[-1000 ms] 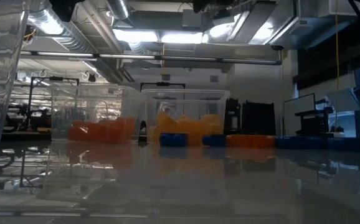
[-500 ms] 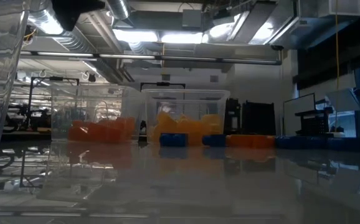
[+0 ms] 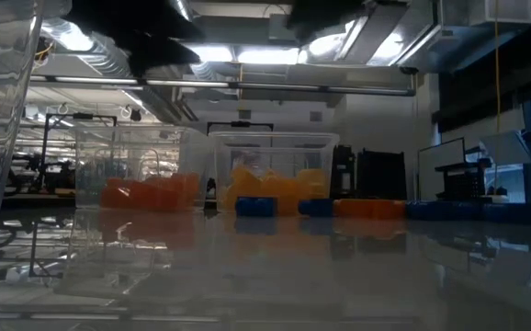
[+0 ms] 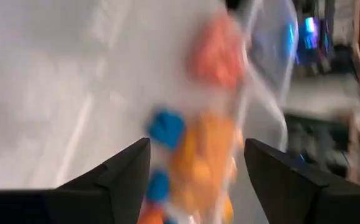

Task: Sort blocks
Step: Put the blue game piece into the bottom transparent bin

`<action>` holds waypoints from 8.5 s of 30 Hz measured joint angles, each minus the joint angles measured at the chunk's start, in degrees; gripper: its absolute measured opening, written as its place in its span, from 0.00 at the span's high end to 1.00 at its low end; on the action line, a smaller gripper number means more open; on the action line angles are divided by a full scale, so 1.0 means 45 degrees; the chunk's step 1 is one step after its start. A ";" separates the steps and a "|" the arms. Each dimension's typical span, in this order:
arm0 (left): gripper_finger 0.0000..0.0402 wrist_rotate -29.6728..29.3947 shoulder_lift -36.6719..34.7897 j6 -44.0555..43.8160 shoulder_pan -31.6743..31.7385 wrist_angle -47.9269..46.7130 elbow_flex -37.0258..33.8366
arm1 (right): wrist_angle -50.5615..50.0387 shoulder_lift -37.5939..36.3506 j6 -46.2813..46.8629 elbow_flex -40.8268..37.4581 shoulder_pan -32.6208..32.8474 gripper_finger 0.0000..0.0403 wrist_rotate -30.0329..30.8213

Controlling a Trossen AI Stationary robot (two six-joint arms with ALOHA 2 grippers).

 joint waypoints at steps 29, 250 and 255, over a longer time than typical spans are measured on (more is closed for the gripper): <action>0.51 0.1933 1.0687 0.2995 0.3535 -0.2000 0.7353 | -0.7660 -0.0620 0.5267 -0.2758 -0.0016 0.36 0.1910; 0.74 1.3649 1.1673 0.3867 0.4318 -1.2070 0.8494 | 1.6840 0.5232 0.2733 -0.7053 0.0334 0.36 -0.3510; 0.79 1.3580 1.1673 0.3818 0.4318 -1.2051 0.8494 | 1.6837 0.5243 0.2742 -0.7062 0.0334 0.36 -0.3168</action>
